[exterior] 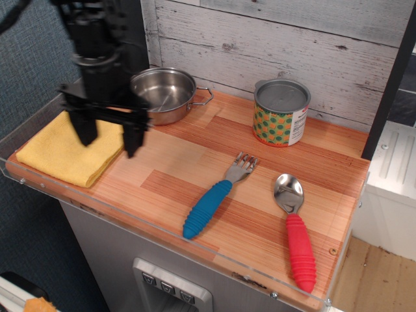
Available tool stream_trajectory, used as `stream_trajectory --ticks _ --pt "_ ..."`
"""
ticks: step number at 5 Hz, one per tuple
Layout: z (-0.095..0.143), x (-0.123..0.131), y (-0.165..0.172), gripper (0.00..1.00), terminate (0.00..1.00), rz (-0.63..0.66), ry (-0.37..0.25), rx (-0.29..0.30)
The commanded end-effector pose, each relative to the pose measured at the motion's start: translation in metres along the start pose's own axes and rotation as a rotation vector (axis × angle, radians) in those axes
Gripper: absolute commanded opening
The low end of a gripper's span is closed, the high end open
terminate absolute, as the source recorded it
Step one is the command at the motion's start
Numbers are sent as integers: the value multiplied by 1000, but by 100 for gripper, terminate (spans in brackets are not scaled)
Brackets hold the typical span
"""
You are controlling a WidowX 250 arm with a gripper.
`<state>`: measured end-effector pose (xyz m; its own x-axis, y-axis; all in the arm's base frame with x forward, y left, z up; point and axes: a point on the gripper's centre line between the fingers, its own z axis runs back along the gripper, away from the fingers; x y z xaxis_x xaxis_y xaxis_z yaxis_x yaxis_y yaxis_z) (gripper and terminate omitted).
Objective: Put the yellow cloth next to the fork.
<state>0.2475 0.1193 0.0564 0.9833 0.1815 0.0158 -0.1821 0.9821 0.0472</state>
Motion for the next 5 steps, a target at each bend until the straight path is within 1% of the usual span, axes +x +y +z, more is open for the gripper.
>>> stream_trajectory --ticks 1,2,3,4,5 --pt "11 6 43 100 0 74 -61 54" --pt "4 9 60 0 0 116 -61 73" --pt "-4 14 69 0 0 117 -90 125" --pt "-11 18 74 0 0 115 -114 131" --pt "-23 24 74 0 0 81 -118 143"
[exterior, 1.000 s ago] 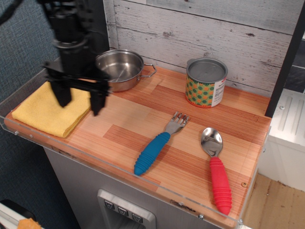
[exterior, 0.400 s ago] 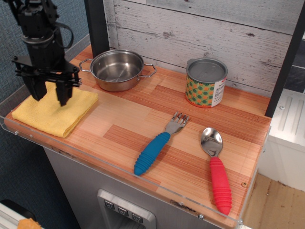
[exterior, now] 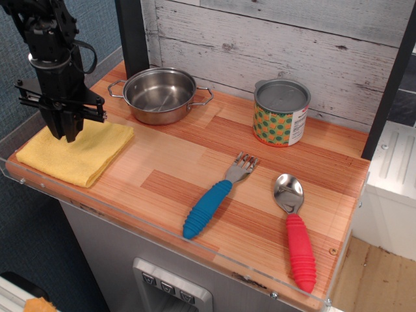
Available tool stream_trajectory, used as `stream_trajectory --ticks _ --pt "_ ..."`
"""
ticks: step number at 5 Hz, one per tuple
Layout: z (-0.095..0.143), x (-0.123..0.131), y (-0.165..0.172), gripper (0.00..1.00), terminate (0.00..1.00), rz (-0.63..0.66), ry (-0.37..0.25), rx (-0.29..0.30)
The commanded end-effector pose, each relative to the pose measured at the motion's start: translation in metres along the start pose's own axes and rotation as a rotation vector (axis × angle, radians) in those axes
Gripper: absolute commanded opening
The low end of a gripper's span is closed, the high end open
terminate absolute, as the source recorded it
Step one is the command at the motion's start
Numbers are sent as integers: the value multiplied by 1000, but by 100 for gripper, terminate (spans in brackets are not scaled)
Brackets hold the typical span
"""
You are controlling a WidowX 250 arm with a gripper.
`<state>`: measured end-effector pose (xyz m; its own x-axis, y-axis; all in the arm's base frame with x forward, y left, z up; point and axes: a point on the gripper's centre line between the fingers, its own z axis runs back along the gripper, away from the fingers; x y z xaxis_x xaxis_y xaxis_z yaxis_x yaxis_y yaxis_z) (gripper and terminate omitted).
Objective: Put the yellow cloth next to the fork.
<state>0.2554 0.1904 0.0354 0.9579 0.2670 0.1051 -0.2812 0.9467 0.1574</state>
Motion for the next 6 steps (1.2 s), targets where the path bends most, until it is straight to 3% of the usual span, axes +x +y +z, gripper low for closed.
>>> stream_trajectory --ticks 1,2,3,6 --pt "-5 6 3 0 0 -27 -38 14" --pt "-10 5 -6 0 0 -43 -31 21" --pt "-9 2 -16 0 0 -32 -26 -21" --pt "-1 -8 -44 0 0 -51 -16 -45"
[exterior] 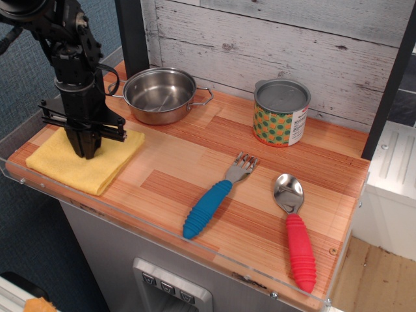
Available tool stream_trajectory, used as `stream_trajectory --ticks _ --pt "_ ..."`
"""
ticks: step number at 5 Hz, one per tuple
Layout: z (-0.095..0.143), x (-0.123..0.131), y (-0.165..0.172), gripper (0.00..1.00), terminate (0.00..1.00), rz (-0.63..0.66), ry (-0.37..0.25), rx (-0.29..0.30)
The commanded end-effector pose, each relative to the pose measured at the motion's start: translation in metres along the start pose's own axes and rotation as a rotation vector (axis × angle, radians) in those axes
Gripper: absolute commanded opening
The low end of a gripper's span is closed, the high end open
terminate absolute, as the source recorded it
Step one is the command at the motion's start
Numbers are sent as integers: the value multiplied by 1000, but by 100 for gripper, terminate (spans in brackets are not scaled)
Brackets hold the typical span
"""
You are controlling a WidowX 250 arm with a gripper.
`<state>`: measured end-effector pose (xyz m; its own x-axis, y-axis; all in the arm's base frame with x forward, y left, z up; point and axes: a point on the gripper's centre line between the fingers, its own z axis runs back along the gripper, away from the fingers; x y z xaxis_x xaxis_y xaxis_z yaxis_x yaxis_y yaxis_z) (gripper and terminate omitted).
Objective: Put the yellow cloth next to the fork.
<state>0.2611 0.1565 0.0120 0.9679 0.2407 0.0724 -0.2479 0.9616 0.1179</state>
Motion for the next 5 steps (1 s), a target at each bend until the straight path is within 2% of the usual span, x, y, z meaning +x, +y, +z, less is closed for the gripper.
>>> stream_trajectory --ticks 1,5 --pt "17 -2 -18 0 0 -23 -53 -6" --pt "15 -7 -62 0 0 -58 -55 -32"
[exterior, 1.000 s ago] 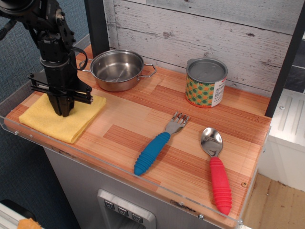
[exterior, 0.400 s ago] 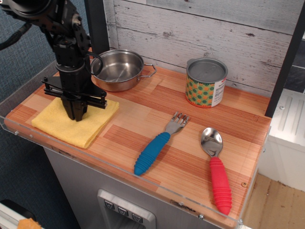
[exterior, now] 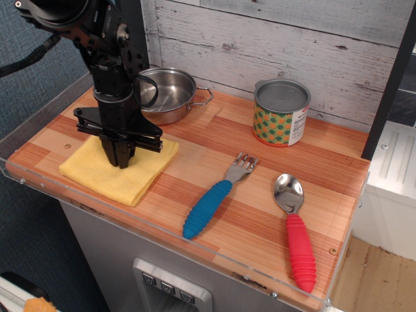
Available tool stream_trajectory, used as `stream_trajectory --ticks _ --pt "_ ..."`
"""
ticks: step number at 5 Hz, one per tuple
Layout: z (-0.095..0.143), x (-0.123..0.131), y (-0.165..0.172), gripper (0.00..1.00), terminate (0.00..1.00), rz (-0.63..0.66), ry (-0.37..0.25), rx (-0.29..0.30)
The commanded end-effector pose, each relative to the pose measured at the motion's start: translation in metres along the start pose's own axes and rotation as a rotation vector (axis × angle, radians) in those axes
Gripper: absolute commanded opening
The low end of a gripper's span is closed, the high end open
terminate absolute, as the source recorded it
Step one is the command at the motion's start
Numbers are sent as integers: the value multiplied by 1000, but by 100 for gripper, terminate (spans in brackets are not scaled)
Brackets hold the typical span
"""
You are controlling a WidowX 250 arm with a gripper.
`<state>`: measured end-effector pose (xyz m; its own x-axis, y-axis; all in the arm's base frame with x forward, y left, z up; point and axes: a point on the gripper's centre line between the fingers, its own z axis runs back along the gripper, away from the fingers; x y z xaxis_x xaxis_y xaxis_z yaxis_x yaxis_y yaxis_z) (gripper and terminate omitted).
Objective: Put the yellow cloth next to the fork.
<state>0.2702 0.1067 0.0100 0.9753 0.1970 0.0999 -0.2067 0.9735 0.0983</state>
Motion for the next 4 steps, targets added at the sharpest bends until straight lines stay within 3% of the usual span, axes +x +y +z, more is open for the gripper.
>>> stream_trajectory --ticks 1,4 --pt "10 -2 -24 0 0 -20 -20 -20" --pt "14 -2 -53 0 0 -23 -9 -74"
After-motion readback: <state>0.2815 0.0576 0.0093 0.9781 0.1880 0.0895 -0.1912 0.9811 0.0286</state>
